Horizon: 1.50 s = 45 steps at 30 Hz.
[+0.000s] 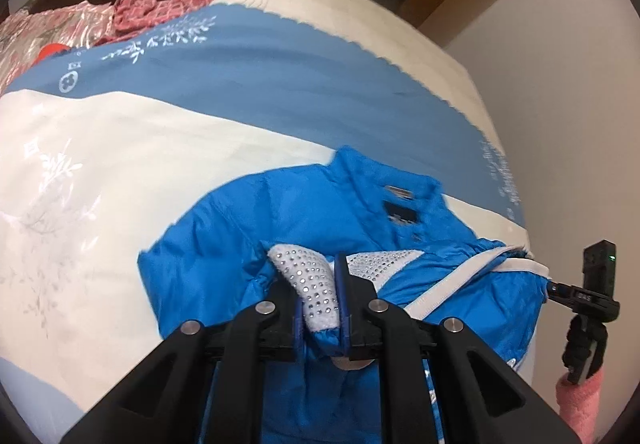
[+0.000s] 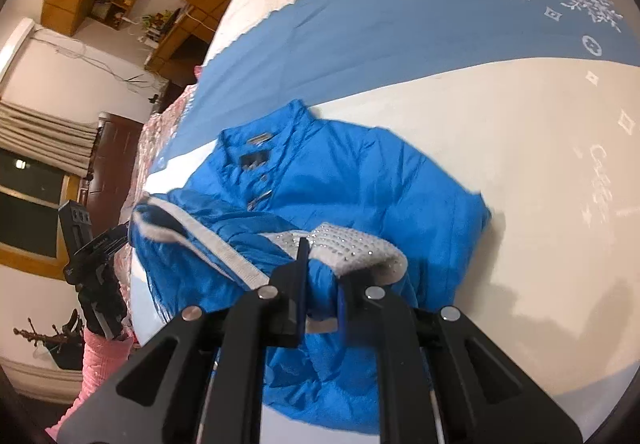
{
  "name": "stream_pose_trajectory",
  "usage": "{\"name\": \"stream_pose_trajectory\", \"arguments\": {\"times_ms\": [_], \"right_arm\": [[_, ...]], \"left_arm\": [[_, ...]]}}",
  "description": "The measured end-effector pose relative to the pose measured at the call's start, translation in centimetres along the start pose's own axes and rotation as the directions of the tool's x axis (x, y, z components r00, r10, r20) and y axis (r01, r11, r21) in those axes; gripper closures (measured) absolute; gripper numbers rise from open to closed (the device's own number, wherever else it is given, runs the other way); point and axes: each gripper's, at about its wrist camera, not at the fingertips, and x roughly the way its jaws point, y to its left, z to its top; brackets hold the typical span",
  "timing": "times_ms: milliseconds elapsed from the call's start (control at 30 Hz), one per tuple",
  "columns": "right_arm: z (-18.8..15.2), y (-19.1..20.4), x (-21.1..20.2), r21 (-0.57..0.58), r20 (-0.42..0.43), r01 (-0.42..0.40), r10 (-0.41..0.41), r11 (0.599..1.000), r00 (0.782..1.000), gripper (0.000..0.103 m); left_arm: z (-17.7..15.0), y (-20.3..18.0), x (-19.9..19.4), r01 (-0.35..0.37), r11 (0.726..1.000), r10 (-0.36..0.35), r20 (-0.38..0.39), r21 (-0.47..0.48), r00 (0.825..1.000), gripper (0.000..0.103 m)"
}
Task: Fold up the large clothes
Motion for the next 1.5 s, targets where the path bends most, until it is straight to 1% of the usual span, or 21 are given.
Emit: {"name": "stream_pose_trajectory", "arguments": {"times_ms": [233, 333, 433, 533, 567, 600, 633, 667, 700, 800, 900, 933, 967, 1000, 1033, 1100, 1133, 1167, 1267, 1367, 1500], "right_arm": [[2.2, -1.8, 3.6, 0.034, -0.042, 0.037, -0.036, 0.999, 0.998, 0.09], [2.1, -1.7, 3.7, 0.02, -0.05, 0.037, -0.036, 0.999, 0.998, 0.085], [1.6, -1.5, 2.6, 0.014, -0.048, 0.01, -0.01, 1.0, 0.999, 0.079], [1.0, -1.2, 1.0, -0.009, -0.035, 0.005, -0.006, 1.0, 0.999, 0.06], [0.8, -1.0, 0.4, -0.022, -0.015, 0.029, -0.029, 0.999, 0.999, 0.034], [0.4, -0.7, -0.7, -0.05, 0.025, 0.069, -0.068, 0.996, 0.997, 0.021], [0.1, -0.4, -1.2, -0.07, 0.039, 0.075, -0.072, 0.995, 0.997, 0.022], [-0.4, -0.3, -1.7, -0.087, 0.042, 0.071, -0.068, 0.994, 0.997, 0.026], [-0.7, -0.4, -2.0, -0.089, 0.043, 0.077, -0.074, 0.993, 0.996, 0.027], [-1.6, -0.5, -1.5, -0.107, 0.032, 0.124, -0.121, 0.986, 0.992, 0.028], [-2.4, -0.9, 0.6, -0.098, -0.002, 0.161, -0.162, 0.982, 0.987, 0.029], [-2.6, -1.0, 1.3, -0.101, -0.011, 0.165, -0.167, 0.981, 0.986, 0.032], [-2.7, -0.9, 1.9, -0.105, -0.02, 0.168, -0.171, 0.98, 0.985, 0.04], [-2.9, -0.7, 2.6, -0.114, -0.031, 0.177, -0.181, 0.978, 0.983, 0.052], [-3.1, -0.4, 3.0, -0.125, -0.033, 0.199, -0.204, 0.972, 0.978, 0.059], [-3.5, 0.5, 3.4, -0.18, -0.001, 0.303, -0.308, 0.936, 0.951, 0.085], [-3.6, 0.7, 3.2, -0.19, 0.007, 0.309, -0.314, 0.932, 0.949, 0.088], [-3.5, 0.9, 2.8, -0.186, 0.016, 0.294, -0.296, 0.938, 0.955, 0.096], [-2.8, 1.6, 1.1, -0.193, 0.073, 0.281, -0.272, 0.94, 0.96, 0.099], [-1.3, 2.0, -0.7, -0.166, 0.128, 0.262, -0.242, 0.951, 0.962, 0.099], [0.8, 1.3, -0.6, -0.103, 0.145, 0.246, -0.231, 0.964, 0.962, 0.099]], "left_arm": [[0.9, 1.8, 4.3, -0.034, 0.999, 0.033, -0.06, -0.011, 0.998, 0.088], [1.0, 2.2, 4.8, -0.03, 0.999, 0.029, -0.072, -0.013, 0.997, 0.086], [0.9, 2.2, 4.0, 0.002, 1.0, -0.002, -0.083, -0.009, 0.997, 0.083], [0.9, 2.3, 2.3, 0.047, 0.999, -0.048, -0.08, -0.009, 0.996, 0.075], [0.6, 2.3, 1.4, 0.055, 0.998, -0.055, -0.074, -0.01, 0.996, 0.07], [0.4, 2.3, 0.7, 0.06, 0.998, -0.061, -0.066, -0.008, 0.996, 0.062], [0.1, 2.2, -0.4, 0.057, 0.998, -0.056, -0.042, 0.002, 0.998, 0.056], [-0.3, 2.2, -1.5, 0.032, 0.999, -0.031, -0.004, 0.019, 0.999, 0.044], [-0.8, 2.2, -2.3, 0.003, 0.999, -0.004, 0.027, 0.043, 1.0, 0.04], [-2.1, 2.0, -2.6, -0.119, 0.986, 0.114, 0.048, 0.113, 0.992, 0.04], [-3.5, 1.9, -1.0, -0.168, 0.975, 0.168, 0.009, 0.146, 0.986, 0.04], [-4.1, 1.8, -0.4, -0.181, 0.971, 0.183, 0.001, 0.156, 0.983, 0.04], [-4.5, 1.7, 0.0, -0.196, 0.966, 0.199, 0.0, 0.166, 0.98, 0.04], [-5.0, 1.4, 0.4, -0.222, 0.958, 0.224, 0.012, 0.182, 0.975, 0.042], [-5.4, 1.0, 0.5, -0.246, 0.949, 0.245, 0.031, 0.195, 0.969, 0.046], [-5.8, 0.4, 0.4, -0.252, 0.945, 0.248, 0.046, 0.21, 0.968, 0.078], [-5.9, 0.1, 0.3, -0.254, 0.943, 0.248, 0.056, 0.213, 0.967, 0.083], [-5.7, -0.4, 0.1, -0.253, 0.943, 0.243, 0.069, 0.218, 0.967, 0.089], [-5.1, -1.3, -0.9, -0.249, 0.942, 0.227, 0.121, 0.224, 0.966, 0.094], [-3.4, -1.7, -2.2, -0.235, 0.953, 0.202, 0.177, 0.189, 0.963, 0.095], [-0.9, -1.6, -1.5, -0.245, 0.957, 0.211, 0.205, 0.156, 0.956, 0.095]]}}
